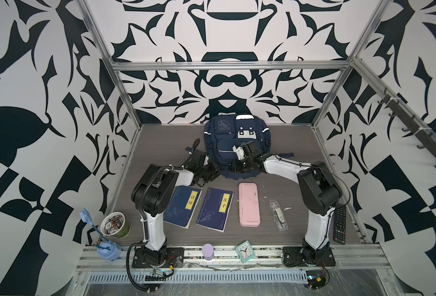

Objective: Pack books, pencil case, and school supplies into a backpack
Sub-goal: Unzip the student bag at the top-center of the table.

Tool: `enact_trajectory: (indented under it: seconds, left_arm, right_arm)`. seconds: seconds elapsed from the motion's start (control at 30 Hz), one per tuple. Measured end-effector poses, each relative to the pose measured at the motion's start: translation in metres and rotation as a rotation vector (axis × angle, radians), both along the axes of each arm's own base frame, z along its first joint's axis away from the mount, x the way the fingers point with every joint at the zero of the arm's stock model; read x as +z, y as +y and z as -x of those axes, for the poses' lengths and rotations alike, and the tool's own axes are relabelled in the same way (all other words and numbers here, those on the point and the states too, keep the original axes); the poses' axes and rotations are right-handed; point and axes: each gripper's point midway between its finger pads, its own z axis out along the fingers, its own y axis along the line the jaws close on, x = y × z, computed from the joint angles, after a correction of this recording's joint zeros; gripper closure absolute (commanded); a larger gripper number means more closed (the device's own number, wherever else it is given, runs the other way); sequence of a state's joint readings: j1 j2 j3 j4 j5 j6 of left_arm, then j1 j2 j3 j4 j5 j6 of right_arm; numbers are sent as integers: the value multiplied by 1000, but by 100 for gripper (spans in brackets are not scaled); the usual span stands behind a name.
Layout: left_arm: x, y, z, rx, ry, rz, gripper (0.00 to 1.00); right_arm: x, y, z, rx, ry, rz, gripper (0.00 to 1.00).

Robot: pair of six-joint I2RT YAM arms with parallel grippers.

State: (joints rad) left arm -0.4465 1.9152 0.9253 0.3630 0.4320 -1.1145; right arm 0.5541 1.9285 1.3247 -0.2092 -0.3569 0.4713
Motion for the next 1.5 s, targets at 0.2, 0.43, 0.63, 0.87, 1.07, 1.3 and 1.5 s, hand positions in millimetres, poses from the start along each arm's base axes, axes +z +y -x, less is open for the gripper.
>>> enact_trajectory:
  seconds: [0.2, 0.43, 0.63, 0.87, 1.07, 1.3, 1.5]
  left_arm:
    - [-2, -4, 0, -21, 12, 1, 62]
    - [-6, -6, 3, -42, 32, -28, 62]
    - [-9, -4, 3, -41, 40, -41, 62]
    - [-9, -6, 2, -44, 43, -41, 62]
    - [-9, -10, 0, -50, 40, -40, 61]
    - [-8, -15, -1, -59, 42, -40, 61]
    - [-9, -16, 0, -61, 44, -40, 61]
  right_arm:
    - [3, -11, 6, 34, -23, 173, 100]
    - [8, -23, 12, 91, -58, 363, 100]
    - [8, -22, 15, 177, -129, 592, 100]
    - [7, -24, 18, 251, -187, 814, 100]
    - [13, -24, 23, 290, -181, 862, 100]
    - [9, -16, 34, 307, -80, 736, 100]
    - [5, -7, 40, 264, 13, 557, 100]
